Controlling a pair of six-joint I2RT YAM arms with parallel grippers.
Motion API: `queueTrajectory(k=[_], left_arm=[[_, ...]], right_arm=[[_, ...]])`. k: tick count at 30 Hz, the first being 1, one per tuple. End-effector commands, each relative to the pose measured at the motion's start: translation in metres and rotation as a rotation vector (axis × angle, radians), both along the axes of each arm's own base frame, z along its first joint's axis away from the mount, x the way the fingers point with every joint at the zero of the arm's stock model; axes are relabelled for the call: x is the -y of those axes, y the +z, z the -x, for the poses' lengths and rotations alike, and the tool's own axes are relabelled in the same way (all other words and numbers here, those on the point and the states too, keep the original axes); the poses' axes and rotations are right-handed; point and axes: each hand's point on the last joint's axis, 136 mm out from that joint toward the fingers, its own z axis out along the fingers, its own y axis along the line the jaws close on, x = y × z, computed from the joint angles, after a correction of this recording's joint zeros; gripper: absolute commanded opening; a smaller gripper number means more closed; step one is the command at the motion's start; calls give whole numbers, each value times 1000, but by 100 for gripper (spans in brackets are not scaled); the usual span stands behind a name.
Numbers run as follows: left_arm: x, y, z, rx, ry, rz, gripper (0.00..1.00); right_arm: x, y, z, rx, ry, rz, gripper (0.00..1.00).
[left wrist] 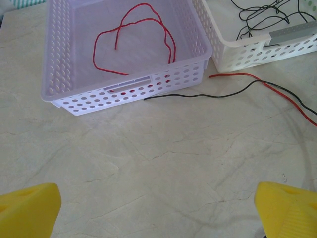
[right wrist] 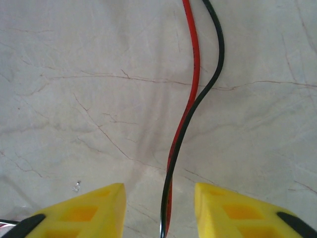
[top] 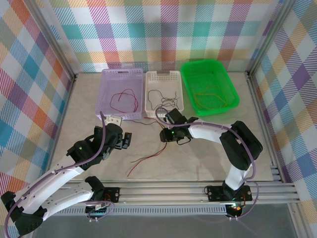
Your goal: Untangle the cables
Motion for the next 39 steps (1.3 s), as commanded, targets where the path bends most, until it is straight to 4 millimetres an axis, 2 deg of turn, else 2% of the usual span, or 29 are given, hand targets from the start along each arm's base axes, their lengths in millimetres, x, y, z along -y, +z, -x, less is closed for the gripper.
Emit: queueTrajectory(k=[1, 7, 10, 16, 21, 29, 31, 35, 39], left_arm=[[-6, -1, 0, 1, 11, -28, 100], [-5, -2, 1, -6, 3, -22, 100], [-3, -3, 1, -12, -3, -22, 100], [1, -6, 2, -30, -20, -9, 100], [12, -3, 4, -55, -57, 34, 100], [50, 27, 19, -125, -130, 327, 100], [66, 28, 25, -158, -167, 429, 100], [89, 21, 33, -207, -201, 614, 100], [109, -3, 39, -263, -229, 710, 100]], right_arm=[[-9, 4, -4, 7, 8, -23, 32], [-8, 11, -2, 12, 11, -27, 18], [-6, 24, -1, 32, 14, -40, 10], [-1, 66, 4, 98, 25, -85, 0], [3, 112, 10, 174, 44, -141, 0], [7, 179, 23, 287, 94, -250, 0], [7, 192, 26, 311, 104, -277, 0], [8, 209, 29, 340, 115, -301, 0], [8, 219, 32, 351, 120, -330, 0]])
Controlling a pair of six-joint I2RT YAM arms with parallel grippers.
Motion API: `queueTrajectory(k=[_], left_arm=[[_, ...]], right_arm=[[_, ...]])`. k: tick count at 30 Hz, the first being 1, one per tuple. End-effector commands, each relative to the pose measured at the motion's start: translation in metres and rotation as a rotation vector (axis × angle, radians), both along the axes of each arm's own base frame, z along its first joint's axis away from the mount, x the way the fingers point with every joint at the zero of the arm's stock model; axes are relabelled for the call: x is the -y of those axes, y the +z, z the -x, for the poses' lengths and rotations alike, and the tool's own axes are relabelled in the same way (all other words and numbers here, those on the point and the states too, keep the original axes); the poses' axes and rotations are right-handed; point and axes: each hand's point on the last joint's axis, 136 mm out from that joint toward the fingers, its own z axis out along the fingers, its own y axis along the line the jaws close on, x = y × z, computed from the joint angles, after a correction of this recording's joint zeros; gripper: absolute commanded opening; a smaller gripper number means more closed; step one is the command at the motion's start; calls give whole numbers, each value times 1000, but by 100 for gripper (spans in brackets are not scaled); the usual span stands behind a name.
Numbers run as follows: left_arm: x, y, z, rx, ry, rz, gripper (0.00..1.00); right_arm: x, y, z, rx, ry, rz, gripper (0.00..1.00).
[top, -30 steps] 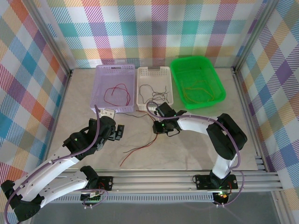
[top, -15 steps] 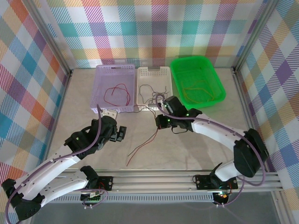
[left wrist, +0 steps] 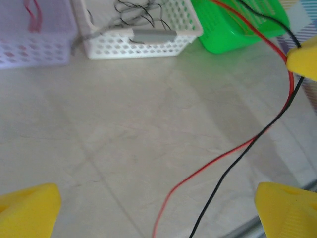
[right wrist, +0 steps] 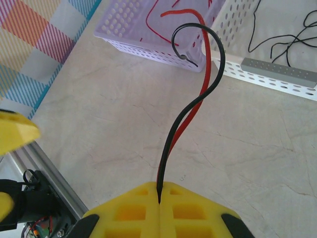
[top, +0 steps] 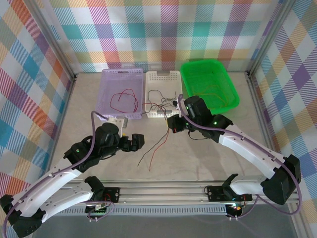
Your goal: Untangle the cables
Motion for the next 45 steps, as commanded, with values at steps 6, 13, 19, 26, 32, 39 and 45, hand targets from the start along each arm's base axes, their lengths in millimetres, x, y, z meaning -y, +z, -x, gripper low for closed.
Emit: queueTrajectory(k=[6, 13, 19, 26, 32, 39, 45], left_arm=[[51, -32, 22, -76, -118, 154, 100], [72, -34, 38, 3, -199, 203, 100], [79, -39, 49, 54, -249, 217, 100], [82, -40, 58, 100, -285, 220, 100], [81, -51, 61, 110, -286, 189, 100], [82, -58, 56, 141, -271, 157, 100], [81, -54, 47, 198, -233, 138, 100]], right_arm=[[-4, 35, 8, 50, 43, -66, 0], [-2, 55, 11, 69, 32, -104, 0], [7, 76, 9, 94, -6, -99, 0], [15, 101, 6, 119, -52, -94, 0], [19, 125, 7, 128, -81, -124, 0], [21, 143, 13, 119, -86, -186, 0], [20, 156, 22, 96, -70, -237, 0]])
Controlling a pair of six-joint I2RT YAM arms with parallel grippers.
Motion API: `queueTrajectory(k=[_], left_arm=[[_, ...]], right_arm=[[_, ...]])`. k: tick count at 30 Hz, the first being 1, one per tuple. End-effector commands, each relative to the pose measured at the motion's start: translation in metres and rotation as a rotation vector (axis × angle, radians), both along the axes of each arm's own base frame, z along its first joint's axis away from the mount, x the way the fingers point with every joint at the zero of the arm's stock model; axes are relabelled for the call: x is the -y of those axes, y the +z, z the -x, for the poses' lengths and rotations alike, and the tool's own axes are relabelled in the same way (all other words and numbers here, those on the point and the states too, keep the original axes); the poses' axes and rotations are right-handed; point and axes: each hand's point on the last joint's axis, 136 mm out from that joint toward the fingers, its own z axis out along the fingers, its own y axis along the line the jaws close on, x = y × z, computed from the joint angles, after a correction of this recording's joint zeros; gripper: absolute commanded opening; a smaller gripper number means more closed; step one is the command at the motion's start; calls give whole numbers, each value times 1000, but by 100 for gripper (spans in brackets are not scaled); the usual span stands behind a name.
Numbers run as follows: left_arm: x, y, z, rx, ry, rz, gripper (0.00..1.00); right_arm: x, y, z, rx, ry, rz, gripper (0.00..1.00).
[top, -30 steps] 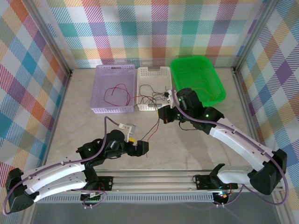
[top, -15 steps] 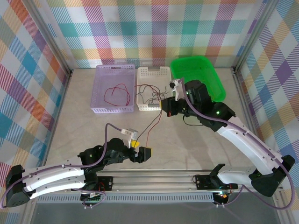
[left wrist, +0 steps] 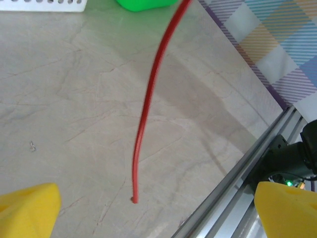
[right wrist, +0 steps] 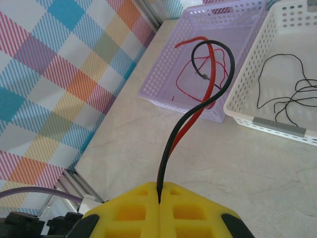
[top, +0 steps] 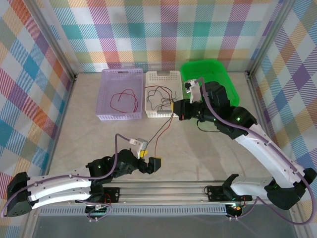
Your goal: Untangle the cables
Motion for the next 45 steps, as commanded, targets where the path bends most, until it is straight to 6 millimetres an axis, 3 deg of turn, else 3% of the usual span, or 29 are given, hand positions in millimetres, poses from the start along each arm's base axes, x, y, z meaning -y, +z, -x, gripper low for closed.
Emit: queueTrajectory(k=[1, 14, 16, 23, 27, 33, 39, 45], left_arm=[[0, 7, -8, 78, 34, -1, 100], [12, 28, -21, 179, 60, 25, 99], [11, 30, -23, 186, 67, 26, 90], [5, 38, -23, 202, 82, 49, 44], [3, 37, -22, 196, 86, 61, 35], [4, 36, -21, 191, 81, 73, 32], [4, 38, -20, 192, 73, 77, 0], [-11, 37, -17, 174, 101, 84, 0]], right_arm=[[1, 27, 13, 8, 24, -75, 0], [1, 39, 23, -21, 35, -162, 0], [1, 39, 24, -24, 36, -166, 0], [2, 38, 26, -25, 37, -168, 0], [1, 36, 27, -34, 41, -178, 0], [2, 36, 28, -31, 41, -182, 0], [5, 33, 29, -31, 34, -175, 0], [19, 21, 23, -4, -26, -122, 0]])
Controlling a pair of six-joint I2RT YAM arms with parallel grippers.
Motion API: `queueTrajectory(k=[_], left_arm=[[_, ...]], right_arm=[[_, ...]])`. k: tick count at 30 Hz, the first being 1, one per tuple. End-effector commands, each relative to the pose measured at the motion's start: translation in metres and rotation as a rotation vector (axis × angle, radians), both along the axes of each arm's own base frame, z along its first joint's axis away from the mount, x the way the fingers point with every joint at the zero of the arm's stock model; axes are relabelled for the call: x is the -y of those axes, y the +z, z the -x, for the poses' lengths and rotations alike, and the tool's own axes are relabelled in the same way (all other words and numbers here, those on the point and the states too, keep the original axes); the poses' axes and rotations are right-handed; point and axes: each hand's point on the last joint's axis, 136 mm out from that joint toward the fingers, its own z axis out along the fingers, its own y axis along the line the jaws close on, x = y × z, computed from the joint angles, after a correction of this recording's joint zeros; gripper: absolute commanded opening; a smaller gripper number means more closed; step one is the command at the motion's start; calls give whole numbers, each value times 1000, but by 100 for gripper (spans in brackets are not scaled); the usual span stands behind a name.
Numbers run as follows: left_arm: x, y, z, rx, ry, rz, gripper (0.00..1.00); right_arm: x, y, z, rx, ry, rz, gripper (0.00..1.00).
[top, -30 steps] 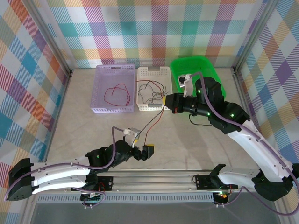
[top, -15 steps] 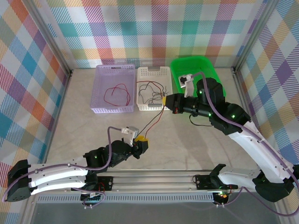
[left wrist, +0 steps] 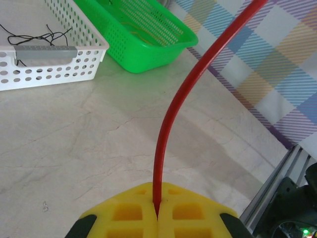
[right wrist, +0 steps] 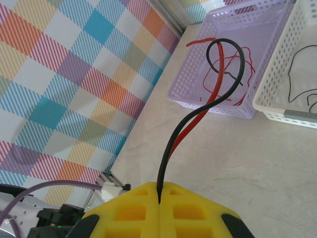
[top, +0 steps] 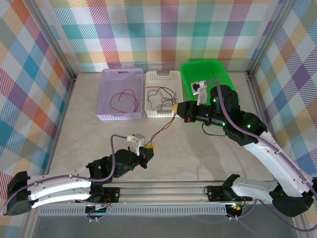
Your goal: Untangle the cables
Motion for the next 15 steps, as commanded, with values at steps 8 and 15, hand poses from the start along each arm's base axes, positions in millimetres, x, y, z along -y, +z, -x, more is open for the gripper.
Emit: queueTrajectory(k=[8, 15], left_arm=[[-51, -12, 7, -33, 99, 14, 0], [-84, -7, 8, -27, 172, 41, 0]], right_arm=[[41, -18, -9, 41, -131, 69, 0], [63, -35, -13, 27, -186, 111, 0]])
